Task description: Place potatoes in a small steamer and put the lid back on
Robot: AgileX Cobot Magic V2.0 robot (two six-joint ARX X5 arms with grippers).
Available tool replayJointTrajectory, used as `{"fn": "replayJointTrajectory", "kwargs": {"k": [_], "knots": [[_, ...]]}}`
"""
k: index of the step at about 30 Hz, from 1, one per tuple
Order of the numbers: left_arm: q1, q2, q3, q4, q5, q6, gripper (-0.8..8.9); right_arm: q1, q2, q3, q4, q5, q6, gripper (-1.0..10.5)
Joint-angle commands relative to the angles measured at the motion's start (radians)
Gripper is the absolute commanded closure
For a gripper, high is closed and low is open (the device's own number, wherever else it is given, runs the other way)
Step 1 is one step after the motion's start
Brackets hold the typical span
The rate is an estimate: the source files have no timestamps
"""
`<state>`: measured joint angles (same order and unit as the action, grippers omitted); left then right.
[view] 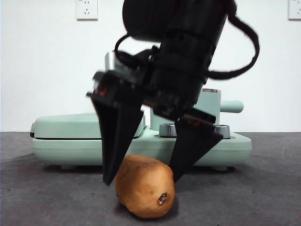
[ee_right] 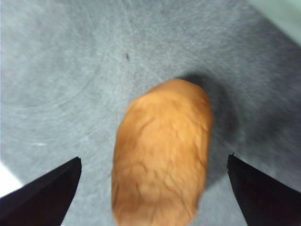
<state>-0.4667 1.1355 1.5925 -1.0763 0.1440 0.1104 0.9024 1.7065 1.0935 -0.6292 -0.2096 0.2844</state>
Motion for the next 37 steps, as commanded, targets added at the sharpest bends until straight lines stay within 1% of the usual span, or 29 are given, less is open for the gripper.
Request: {"fn": "replayJointTrajectory", "kwargs": {"k": [1,4,6,7,9,11,13,14,19,21,24,28,32,35,37], "knots": [[-0.005,-0.011,0.018,0.023,0.003,0.01,8.02,0.015,0.035,0.019,0.022,-0.003,-0.016,5.1],[-0.005,-0.018,0.018,0.022,0.002,0.009,8.02,0.016,0.039,0.019,0.026,-0.003,-0.018,7.0],[-0.005,-0.019,0.018,0.022,0.002,0.009,8.02,0.017,0.039,0.019,0.026,-0.006,-0.017,7.8],[-0.005,-0.019,0.018,0.022,0.002,0.01,8.02,0.017,0.039,0.019,0.025,-0.011,-0.017,7.9],[-0.005,-0.019,0.018,0.021,0.002,0.009,8.02,0.017,0.038,0.02,0.024,-0.023,-0.016,7.9],[-0.005,-0.019,0.018,0.021,0.002,0.01,8.02,0.012,0.038,0.031,0.014,-0.052,-0.016,7.9],[-0.005,-0.019,0.018,0.021,0.003,0.01,8.02,0.002,0.037,0.068,-0.029,-0.08,-0.016,7.9],[-0.005,-0.019,0.018,0.021,0.002,0.011,8.02,-0.003,0.037,0.09,-0.051,-0.08,-0.016,7.9],[-0.005,-0.019,0.018,0.021,0.003,0.013,8.02,-0.042,0.037,0.277,-0.21,-0.077,-0.068,7.9],[-0.005,-0.019,0.018,0.021,0.002,0.013,8.02,-0.065,0.037,0.355,-0.248,-0.071,-0.087,7.9],[-0.005,-0.019,0.018,0.021,0.003,0.013,8.02,-0.116,0.038,0.465,-0.277,-0.039,-0.098,7.9],[-0.005,-0.019,0.018,0.021,0.002,0.013,8.02,-0.204,0.048,0.593,-0.299,0.003,-0.143,7.9],[-0.005,-0.019,0.018,0.021,0.002,0.013,8.02,-0.304,0.093,0.718,-0.348,0.01,-0.178,7.9],[-0.005,-0.019,0.018,0.021,0.003,0.013,8.02,-0.403,0.186,0.851,-0.396,0.009,-0.208,7.9],[-0.005,-0.018,0.018,0.021,0.003,0.013,8.02,-0.451,0.261,0.929,-0.435,0.008,-0.218,7.9]]}}
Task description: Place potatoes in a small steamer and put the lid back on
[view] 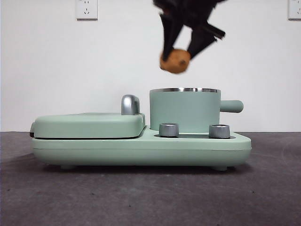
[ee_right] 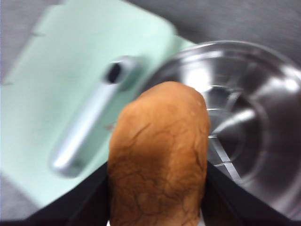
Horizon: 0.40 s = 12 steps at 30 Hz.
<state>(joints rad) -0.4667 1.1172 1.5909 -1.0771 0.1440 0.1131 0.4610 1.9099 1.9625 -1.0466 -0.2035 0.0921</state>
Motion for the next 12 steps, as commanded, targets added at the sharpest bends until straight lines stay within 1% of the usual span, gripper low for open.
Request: {"fn": "replayJointTrajectory", "kwargs": {"k": [1,5,12], "knots": [[-0.005,0.0,0.019,0.022,0.003,0.01,8.02,-0.026,0.09,0.088,-0.034,0.002,-0.026,7.9],[-0.005,0.0,0.019,0.022,0.003,0.01,8.02,-0.066,0.191,0.142,-0.056,-0.006,-0.031,7.9],[-0.005,0.0,0.019,0.022,0.003,0.01,8.02,-0.066,0.256,0.142,-0.078,-0.005,-0.04,7.9]]}}
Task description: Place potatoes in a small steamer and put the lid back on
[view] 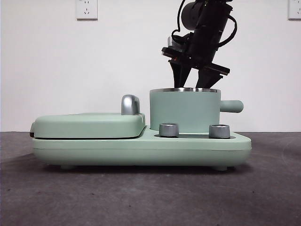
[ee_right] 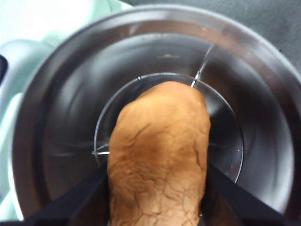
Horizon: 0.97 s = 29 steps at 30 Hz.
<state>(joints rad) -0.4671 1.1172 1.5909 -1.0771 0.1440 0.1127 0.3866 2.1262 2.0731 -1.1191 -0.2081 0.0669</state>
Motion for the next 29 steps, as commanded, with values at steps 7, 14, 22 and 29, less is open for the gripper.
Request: {"fn": "replayJointTrajectory", "kwargs": {"k": [7,14,22,29], "knots": [[-0.005,0.001,0.019,0.023,0.003,0.01,8.02,0.008,0.044,0.037,-0.007,-0.002,-0.022,5.8],[-0.005,0.008,0.019,0.026,0.003,0.009,8.02,0.003,0.014,0.278,-0.251,0.008,-0.019,5.6],[-0.005,0.058,0.018,0.029,0.006,-0.002,8.02,-0.012,-0.33,0.091,-0.299,0.061,-0.019,4.9],[-0.01,0.119,0.018,0.07,0.014,-0.027,8.02,-0.006,-0.682,-0.268,-0.295,0.113,-0.019,4.8]]}}
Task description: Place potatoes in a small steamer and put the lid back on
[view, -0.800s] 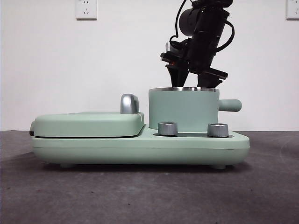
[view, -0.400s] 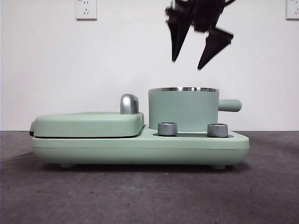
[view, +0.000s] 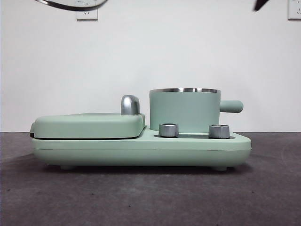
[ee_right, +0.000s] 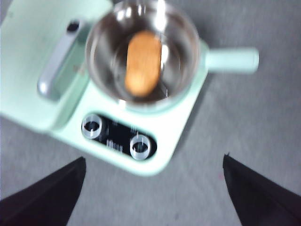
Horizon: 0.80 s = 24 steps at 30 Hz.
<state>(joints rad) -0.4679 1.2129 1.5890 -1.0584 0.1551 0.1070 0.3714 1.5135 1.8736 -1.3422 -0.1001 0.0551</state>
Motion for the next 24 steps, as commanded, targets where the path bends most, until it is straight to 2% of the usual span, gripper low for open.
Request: {"fn": "replayJointTrajectory", "kwargs": {"k": [1,7,14,20,24], "knots": [[-0.013,0.035,0.02,0.064,0.003,-0.022,8.02,0.013,-0.121,-0.127,-0.054,0.004,-0.007,4.8],[-0.038,0.118,0.02,0.139,0.004,-0.033,8.02,0.023,-0.444,-0.492,0.141,-0.008,-0.001,4.8],[-0.081,0.235,0.02,0.278,0.004,-0.033,8.02,0.023,-0.821,-0.88,0.306,-0.043,0.105,4.8],[-0.116,0.341,0.02,0.488,0.004,-0.045,8.02,0.023,-1.035,-1.042,0.309,-0.062,0.158,4.8],[-0.14,0.417,0.02,0.615,0.004,-0.047,8.02,0.023,-1.108,-1.073,0.309,-0.064,0.174,4.8]]}}
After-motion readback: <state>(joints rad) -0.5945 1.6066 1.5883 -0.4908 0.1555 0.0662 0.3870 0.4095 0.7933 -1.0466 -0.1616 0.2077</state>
